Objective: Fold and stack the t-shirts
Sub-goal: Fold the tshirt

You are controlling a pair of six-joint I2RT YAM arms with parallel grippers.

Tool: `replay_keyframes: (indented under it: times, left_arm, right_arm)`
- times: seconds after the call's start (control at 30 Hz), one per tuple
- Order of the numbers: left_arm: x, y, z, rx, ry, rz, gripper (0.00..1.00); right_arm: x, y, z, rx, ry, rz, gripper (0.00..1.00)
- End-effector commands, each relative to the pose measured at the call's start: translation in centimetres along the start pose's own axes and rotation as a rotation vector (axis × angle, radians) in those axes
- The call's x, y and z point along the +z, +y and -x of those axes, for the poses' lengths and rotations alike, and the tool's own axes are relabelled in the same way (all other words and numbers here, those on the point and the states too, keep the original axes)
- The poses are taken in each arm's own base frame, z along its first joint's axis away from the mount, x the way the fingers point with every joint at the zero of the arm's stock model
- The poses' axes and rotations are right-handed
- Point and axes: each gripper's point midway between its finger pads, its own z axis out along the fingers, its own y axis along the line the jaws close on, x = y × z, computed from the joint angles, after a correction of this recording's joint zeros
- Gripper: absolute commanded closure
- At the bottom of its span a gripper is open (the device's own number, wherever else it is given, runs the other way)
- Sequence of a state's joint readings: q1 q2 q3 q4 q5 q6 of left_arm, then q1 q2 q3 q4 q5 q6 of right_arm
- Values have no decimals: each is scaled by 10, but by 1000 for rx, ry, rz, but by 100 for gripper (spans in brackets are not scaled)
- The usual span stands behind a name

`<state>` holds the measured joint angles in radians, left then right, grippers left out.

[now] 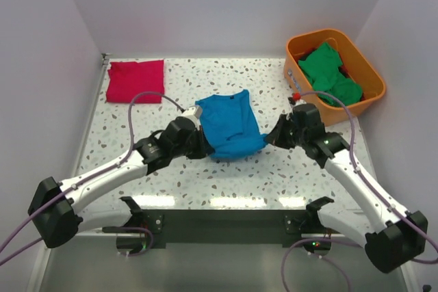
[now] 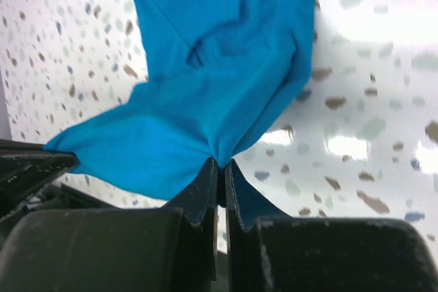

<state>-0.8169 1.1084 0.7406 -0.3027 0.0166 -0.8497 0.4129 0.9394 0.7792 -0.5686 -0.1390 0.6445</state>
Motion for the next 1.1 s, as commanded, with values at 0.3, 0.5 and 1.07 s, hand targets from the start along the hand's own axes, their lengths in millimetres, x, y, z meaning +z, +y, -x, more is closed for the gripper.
replay_keyframes:
  times: [0.3,0.5,1.07]
  left_arm:
    - [30,21,133,-22,-193,98,100]
    - [57,42,171,-47,-183,128,100]
    - [138,129,224,-184,-159,287,0]
  right_arm:
    - [53,66,133,-66,-157,31,100]
    - [87,67,165,-39,-145,37,100]
    - [217,35,216,-34,-22,15,8]
